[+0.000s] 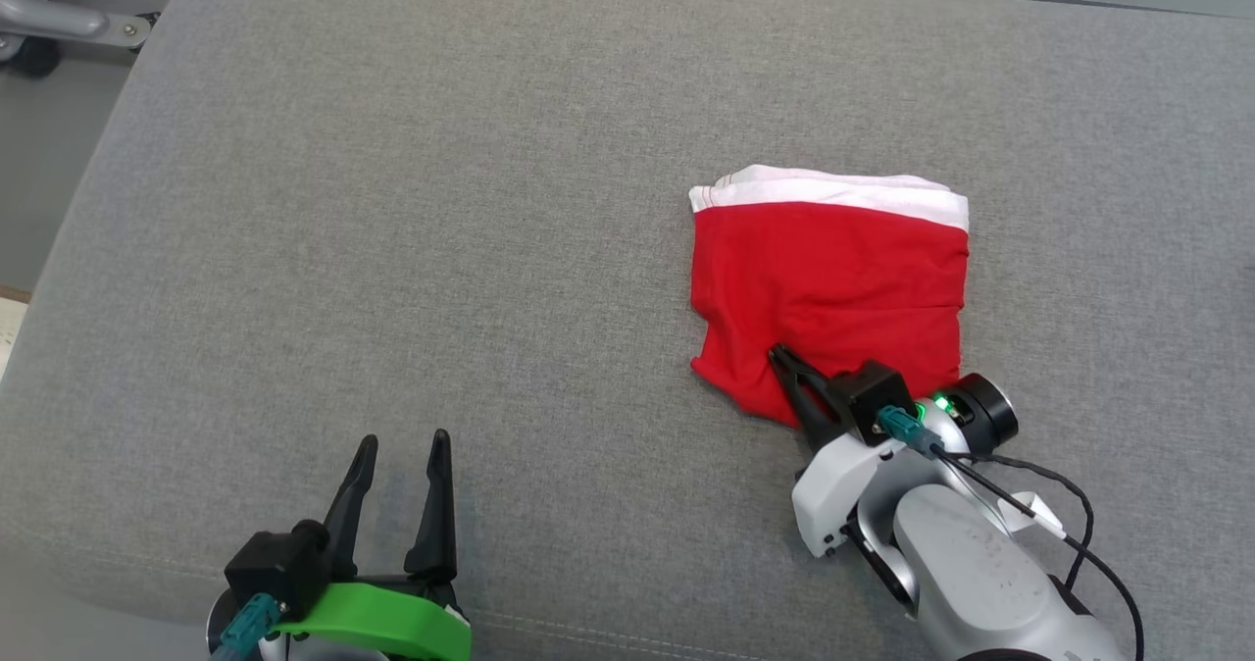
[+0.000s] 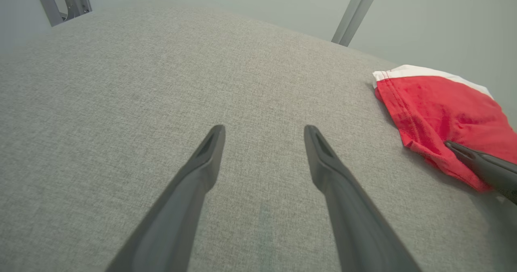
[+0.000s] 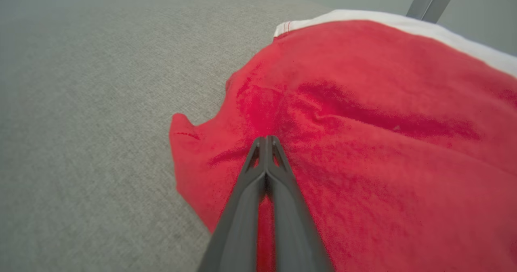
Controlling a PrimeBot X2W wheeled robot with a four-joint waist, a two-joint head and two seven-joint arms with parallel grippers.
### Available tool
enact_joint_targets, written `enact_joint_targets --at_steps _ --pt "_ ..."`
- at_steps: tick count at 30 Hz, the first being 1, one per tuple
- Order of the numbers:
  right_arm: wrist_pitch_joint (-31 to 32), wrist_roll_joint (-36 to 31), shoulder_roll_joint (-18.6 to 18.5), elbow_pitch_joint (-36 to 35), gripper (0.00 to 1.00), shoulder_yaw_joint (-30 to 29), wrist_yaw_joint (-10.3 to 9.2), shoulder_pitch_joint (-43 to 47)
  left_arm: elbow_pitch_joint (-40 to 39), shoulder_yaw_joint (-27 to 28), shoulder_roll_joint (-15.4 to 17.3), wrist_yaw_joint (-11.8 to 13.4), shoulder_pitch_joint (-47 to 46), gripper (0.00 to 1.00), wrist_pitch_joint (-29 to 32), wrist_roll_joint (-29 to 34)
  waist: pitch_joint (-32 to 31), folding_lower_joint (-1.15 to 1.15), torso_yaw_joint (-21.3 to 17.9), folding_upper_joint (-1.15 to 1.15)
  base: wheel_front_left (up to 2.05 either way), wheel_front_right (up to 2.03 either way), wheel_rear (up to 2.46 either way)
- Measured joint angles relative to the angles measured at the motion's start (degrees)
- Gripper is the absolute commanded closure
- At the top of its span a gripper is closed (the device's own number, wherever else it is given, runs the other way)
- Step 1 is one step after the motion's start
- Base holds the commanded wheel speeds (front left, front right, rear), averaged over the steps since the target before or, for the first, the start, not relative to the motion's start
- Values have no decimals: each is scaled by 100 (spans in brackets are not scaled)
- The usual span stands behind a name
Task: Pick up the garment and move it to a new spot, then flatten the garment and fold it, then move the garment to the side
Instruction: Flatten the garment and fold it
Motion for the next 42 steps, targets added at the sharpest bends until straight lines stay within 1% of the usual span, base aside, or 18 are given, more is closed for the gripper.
enact_joint_targets --at_steps 5,14,19,24,33,38,39,40,41,42 --pt "-5 -35 9 294 100 110 0 -204 23 3 0 -1 -3 0 1 -19 42 0 82 0 0 0 0" --pt "1 233 7 27 100 466 0 -244 47 -12 0 11 -5 0 0 -54 -4 0 161 0 0 0 0" --pt "0 277 4 449 100 606 0 -227 48 -59 0 34 -5 0 1 -93 -49 0 170 0 0 0 0" --pt "-8 531 11 630 100 995 -1 -287 56 -52 0 43 -3 0 0 -99 -72 0 186 0 0 0 0" --pt "1 893 7 469 100 1413 0 -188 77 -5 0 79 70 0 1 -146 -258 0 117 0 0 0 0" --pt "2 1076 11 56 100 1514 0 10 57 87 0 104 229 0 1 -137 -415 0 -43 0 0 0 0" --pt "2 1109 11 -76 80 1459 0 68 45 112 -1 118 263 0 0 -129 -444 0 -90 0 0 0 0" --pt "3 1123 9 -233 64 1371 0 142 32 153 -1 119 301 0 1 -101 -477 0 -140 0 0 0 0" --pt "3 1121 8 -404 51 1263 0 222 25 198 -2 120 338 0 1 -75 -511 0 -193 0 0 0 0" --pt "5 1118 9 -599 10 1129 0 325 16 247 -3 120 381 0 1 -49 -546 0 -249 0 0 0 0"
